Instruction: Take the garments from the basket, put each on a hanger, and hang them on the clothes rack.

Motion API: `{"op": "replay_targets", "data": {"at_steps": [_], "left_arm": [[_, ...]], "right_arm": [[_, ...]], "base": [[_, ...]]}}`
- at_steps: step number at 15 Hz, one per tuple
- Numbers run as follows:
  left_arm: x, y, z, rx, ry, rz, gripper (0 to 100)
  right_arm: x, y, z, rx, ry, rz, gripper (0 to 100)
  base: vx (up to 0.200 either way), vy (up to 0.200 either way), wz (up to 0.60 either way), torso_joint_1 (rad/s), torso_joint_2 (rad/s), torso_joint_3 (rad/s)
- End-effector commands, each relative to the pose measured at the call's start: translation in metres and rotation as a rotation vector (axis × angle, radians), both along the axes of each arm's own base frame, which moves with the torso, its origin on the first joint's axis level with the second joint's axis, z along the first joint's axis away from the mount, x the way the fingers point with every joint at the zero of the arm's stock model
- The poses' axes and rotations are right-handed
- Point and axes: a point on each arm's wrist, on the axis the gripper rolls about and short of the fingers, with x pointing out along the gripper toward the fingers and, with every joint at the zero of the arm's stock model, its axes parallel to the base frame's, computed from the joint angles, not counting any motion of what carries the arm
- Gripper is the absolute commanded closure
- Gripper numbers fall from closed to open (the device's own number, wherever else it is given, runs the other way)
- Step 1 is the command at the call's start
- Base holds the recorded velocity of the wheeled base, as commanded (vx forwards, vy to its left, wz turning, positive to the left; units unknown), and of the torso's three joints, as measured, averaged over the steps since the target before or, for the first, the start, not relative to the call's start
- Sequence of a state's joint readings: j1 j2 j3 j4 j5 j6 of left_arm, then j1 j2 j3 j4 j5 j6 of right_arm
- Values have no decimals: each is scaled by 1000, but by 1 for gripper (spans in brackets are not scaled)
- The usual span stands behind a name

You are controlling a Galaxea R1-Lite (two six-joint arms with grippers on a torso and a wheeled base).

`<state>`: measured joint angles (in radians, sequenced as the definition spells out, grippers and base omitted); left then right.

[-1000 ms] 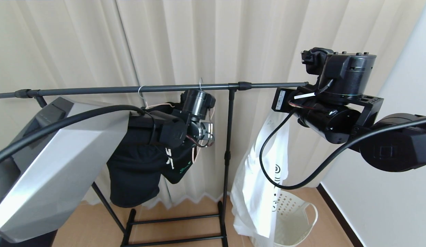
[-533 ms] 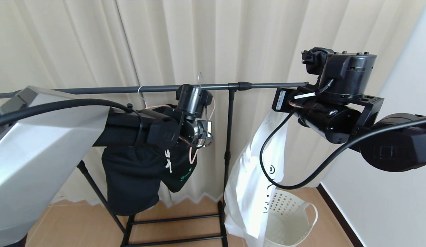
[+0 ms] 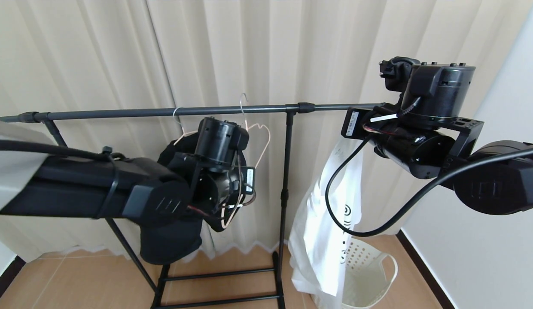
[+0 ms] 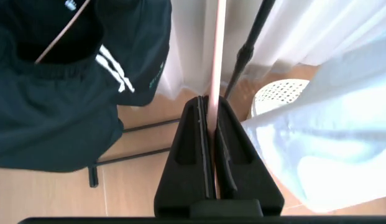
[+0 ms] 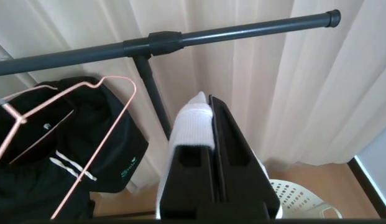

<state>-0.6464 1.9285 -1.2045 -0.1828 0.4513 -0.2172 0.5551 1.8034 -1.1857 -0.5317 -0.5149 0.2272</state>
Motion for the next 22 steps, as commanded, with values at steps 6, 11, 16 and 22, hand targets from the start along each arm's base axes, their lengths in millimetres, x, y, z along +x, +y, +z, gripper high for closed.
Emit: {"op": "replay_targets", "data": {"at_steps": [6, 11, 16, 22], "left_arm": [[-133, 79, 0, 64, -104, -276, 100], [-150, 87, -18, 75, -190, -428, 100], [-156, 84, -23, 58, -198, -483, 100], [-157, 64, -25, 12, -240, -544, 100]], "right_arm": [[2, 1, -4, -24, 10, -2, 100], [11, -6, -10, -48, 24, -36, 100], [22, -17, -13, -59, 28, -69, 100], [35, -16, -25, -69, 51, -81, 100]], "base": [[0, 0, 0, 0, 0, 0], [0, 0, 0, 0, 0, 0], [0, 0, 0, 0, 0, 0], [0, 0, 0, 0, 0, 0]]}}
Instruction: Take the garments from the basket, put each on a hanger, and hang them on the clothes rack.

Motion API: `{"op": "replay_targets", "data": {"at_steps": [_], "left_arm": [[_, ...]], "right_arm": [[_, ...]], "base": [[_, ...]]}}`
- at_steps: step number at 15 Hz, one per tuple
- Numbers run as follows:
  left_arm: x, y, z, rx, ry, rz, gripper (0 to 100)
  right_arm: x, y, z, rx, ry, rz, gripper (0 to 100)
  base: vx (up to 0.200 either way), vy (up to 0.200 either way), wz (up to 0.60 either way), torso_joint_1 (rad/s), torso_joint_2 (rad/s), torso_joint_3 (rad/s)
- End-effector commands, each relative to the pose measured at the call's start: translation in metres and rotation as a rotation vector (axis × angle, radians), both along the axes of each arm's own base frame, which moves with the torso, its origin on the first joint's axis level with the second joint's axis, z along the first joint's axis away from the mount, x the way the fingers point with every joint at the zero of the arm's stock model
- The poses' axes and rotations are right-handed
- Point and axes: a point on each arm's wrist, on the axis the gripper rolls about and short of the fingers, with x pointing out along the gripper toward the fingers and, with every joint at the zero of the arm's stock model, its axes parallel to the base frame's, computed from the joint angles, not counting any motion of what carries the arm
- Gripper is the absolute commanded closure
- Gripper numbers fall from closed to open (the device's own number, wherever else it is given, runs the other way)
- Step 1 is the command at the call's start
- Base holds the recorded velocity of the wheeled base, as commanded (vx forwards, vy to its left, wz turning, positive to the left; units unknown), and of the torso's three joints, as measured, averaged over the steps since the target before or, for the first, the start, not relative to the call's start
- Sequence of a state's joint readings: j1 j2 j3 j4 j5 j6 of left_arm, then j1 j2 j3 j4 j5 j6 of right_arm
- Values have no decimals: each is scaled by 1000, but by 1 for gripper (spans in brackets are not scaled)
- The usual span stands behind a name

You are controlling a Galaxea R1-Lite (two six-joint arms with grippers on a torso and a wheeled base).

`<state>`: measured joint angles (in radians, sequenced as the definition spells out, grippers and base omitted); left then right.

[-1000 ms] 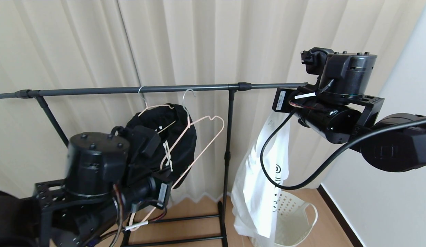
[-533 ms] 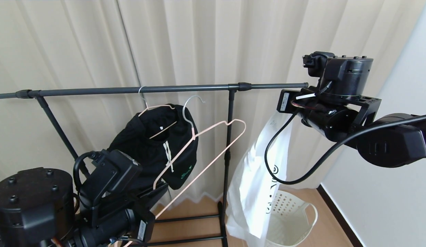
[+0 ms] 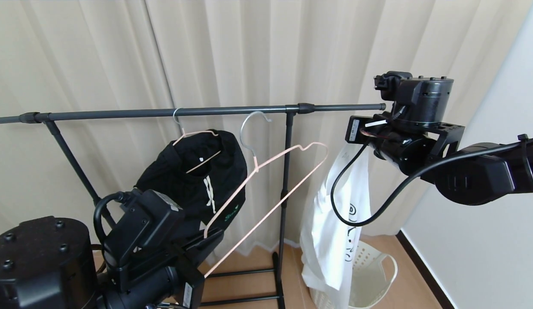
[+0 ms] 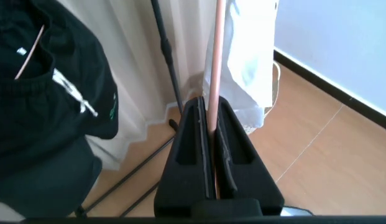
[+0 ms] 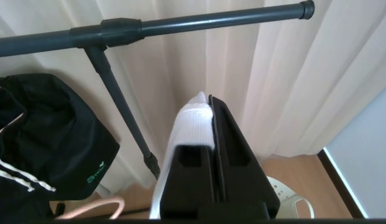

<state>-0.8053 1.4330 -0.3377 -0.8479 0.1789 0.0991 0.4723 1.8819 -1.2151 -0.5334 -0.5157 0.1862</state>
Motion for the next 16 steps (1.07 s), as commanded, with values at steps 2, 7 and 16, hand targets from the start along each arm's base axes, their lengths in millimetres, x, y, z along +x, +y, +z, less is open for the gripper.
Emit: {"op": "replay_targets", "data": {"at_steps": [2, 7, 16], "left_arm": [[1, -14, -8, 10, 12, -39, 100], [3, -22, -12, 16, 19, -55, 100], [19, -38, -8, 3, 6, -37, 100]], "right_arm": [[4, 0, -5, -3, 8, -4, 100], [5, 1, -5, -1, 9, -3, 100], [-19, 23, -8, -2, 1, 73, 100]], "base": [[0, 0, 0, 0, 0, 0], [0, 0, 0, 0, 0, 0], [0, 0, 0, 0, 0, 0]]}}
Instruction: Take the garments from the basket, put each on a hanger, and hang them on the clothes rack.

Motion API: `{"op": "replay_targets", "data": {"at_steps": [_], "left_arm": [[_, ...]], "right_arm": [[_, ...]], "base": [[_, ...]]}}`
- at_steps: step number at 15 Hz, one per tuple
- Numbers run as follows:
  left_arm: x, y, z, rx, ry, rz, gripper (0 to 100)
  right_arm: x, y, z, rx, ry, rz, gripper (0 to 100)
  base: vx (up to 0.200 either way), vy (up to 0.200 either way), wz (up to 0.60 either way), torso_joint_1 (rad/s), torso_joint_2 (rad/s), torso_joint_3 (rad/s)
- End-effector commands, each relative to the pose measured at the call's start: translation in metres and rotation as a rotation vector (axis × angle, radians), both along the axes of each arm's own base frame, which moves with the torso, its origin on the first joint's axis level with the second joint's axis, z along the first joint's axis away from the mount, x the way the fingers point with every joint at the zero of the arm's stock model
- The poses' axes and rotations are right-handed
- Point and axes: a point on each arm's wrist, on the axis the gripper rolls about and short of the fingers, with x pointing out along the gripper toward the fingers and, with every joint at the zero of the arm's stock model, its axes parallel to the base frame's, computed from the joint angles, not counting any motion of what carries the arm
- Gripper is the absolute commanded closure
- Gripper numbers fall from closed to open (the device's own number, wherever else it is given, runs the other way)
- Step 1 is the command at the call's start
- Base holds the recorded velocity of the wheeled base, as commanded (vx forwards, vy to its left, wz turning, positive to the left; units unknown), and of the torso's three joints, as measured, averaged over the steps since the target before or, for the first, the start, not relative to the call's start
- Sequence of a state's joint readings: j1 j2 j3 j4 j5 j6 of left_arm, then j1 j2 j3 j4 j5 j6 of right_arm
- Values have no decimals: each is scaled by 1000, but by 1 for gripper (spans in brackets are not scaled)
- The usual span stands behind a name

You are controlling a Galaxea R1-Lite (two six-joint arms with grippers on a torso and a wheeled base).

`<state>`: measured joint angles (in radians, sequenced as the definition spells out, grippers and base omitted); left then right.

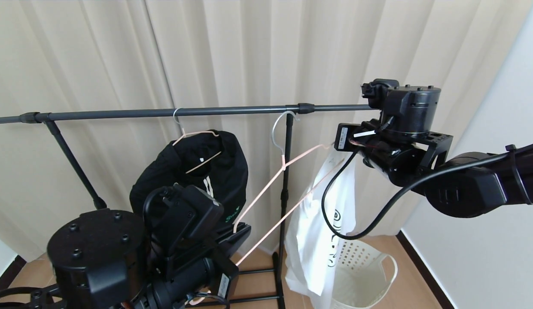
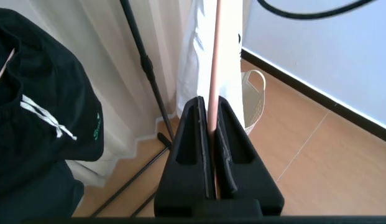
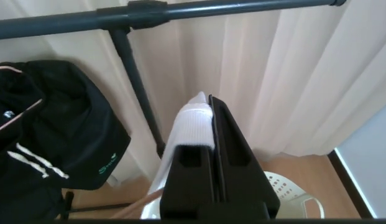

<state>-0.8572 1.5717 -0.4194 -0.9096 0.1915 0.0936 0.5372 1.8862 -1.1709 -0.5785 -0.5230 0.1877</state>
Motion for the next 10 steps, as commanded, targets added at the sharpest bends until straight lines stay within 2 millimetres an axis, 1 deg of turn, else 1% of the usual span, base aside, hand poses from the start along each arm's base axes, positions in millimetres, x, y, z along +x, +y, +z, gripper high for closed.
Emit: {"op": "replay_targets", "data": {"at_steps": [1, 4, 7, 9, 10], "left_arm": [[8, -7, -3, 7, 12, 7, 100], [17, -14, -3, -2, 14, 22, 100], [30, -18, -3, -13, 12, 49, 100], [33, -22, -2, -25, 18, 54, 100], [33, -22, -2, -28, 16, 54, 100]], "right_arm": [[-11, 7, 1, -2, 0, 34, 100], [-22, 13, 5, 3, -5, 63, 100], [-40, 21, 12, 11, -17, 109, 100], [-52, 28, 13, 11, -18, 142, 100], [-54, 29, 13, 11, -19, 144, 100]], "base": [[0, 0, 0, 0, 0, 0], [0, 0, 0, 0, 0, 0], [0, 0, 0, 0, 0, 0], [0, 0, 0, 0, 0, 0], [0, 0, 0, 0, 0, 0]]}}
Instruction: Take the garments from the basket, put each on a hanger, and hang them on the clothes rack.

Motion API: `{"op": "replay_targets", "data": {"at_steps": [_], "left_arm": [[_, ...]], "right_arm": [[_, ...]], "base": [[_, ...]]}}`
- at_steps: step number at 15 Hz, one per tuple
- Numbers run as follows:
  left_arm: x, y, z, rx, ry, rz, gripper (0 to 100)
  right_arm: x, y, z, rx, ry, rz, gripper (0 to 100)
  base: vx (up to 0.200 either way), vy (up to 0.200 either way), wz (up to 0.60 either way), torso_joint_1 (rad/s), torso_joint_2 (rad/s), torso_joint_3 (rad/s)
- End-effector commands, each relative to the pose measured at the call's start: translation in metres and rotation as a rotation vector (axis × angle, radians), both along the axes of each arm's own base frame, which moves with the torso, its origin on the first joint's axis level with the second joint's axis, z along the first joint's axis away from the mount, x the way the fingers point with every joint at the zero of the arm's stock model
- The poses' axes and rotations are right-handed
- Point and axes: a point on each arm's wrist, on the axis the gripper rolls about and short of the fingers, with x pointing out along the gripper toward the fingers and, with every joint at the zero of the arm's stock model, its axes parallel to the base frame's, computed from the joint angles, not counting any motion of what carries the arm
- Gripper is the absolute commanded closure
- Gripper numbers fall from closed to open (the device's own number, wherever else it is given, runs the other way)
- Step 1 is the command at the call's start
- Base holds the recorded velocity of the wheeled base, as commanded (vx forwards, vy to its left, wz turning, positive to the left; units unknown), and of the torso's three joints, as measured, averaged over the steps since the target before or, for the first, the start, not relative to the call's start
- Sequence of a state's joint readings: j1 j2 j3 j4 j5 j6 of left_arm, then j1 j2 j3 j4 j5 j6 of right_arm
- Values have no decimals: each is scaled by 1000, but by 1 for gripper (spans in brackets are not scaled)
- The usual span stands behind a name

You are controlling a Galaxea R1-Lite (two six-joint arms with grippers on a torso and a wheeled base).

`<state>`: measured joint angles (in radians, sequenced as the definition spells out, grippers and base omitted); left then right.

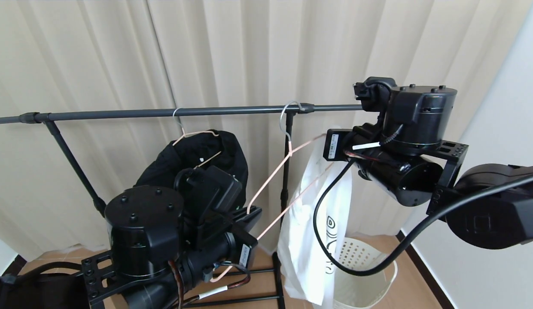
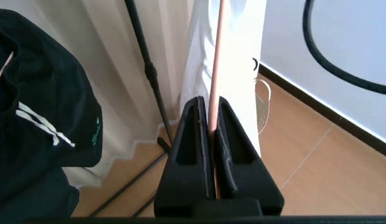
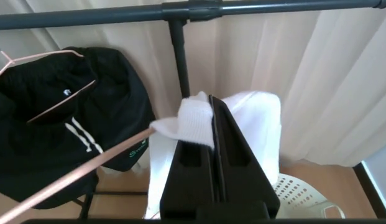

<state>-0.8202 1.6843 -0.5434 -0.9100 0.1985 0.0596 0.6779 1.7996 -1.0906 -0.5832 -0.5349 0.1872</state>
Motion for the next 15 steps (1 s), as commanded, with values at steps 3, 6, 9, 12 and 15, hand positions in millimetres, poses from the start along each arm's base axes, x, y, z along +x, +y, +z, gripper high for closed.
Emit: {"op": "replay_targets", "data": {"at_steps": [3, 6, 9, 12, 15], "left_arm": [[5, -5, -4, 8, 7, 2, 100], [5, -5, -4, 9, 8, 2, 100], [5, -5, -4, 9, 8, 2, 100], [5, -5, -3, 3, 2, 2, 100], [4, -4, 0, -16, -18, 11, 100]], "right_arm": [[-28, 18, 5, 5, -12, 64, 100], [-49, 35, 1, -7, 0, 118, 100], [-62, 44, 3, -1, -10, 141, 100], [-72, 42, 9, 18, -35, 160, 100], [-71, 38, 12, 15, -45, 153, 100]], "base": [[0, 0, 0, 0, 0, 0], [0, 0, 0, 0, 0, 0], [0, 0, 0, 0, 0, 0], [0, 0, 0, 0, 0, 0], [0, 0, 0, 0, 0, 0]]}}
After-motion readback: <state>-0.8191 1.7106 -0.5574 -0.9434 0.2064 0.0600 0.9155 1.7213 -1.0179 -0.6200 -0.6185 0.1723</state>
